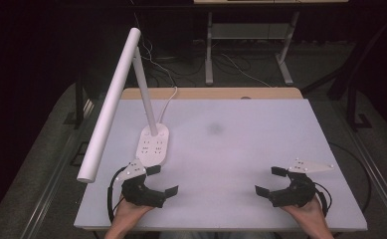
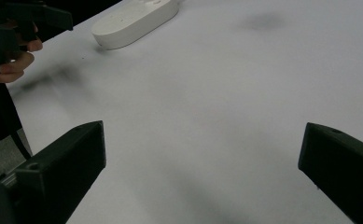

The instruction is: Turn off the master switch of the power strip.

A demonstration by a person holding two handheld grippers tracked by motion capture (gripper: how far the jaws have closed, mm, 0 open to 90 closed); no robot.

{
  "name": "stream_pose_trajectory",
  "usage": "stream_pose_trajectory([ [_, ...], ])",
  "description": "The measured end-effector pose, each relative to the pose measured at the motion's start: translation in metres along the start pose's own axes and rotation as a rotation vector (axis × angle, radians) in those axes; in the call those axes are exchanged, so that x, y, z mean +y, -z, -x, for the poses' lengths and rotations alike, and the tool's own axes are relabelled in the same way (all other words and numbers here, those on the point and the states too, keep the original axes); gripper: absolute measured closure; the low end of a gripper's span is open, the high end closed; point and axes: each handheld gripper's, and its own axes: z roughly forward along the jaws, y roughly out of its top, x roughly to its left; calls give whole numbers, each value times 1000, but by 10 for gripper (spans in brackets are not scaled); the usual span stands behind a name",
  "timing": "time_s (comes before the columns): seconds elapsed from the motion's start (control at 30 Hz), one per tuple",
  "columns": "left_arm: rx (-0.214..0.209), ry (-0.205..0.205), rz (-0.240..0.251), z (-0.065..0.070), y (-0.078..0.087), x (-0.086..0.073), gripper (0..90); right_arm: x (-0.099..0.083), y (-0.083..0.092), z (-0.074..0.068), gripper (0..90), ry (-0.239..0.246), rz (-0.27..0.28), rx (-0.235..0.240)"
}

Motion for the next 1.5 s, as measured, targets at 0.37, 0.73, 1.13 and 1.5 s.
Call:
stream_pose_trajectory([
  [0.37,-1,7,9,0,1,1,0,-1,4,-1,0,0,-3,6],
  [0.73,-10,7,-13,1,-1,1,0,-1,5,0,1,-1,-25,12],
  [1.13,-20,4,-44,3,-1,6,0,-2,4,-1,1,-1,-42,19],
  [1.5,-11,11,-53,0,5,14,0,-2,7,1,1,-3,-34,11],
])
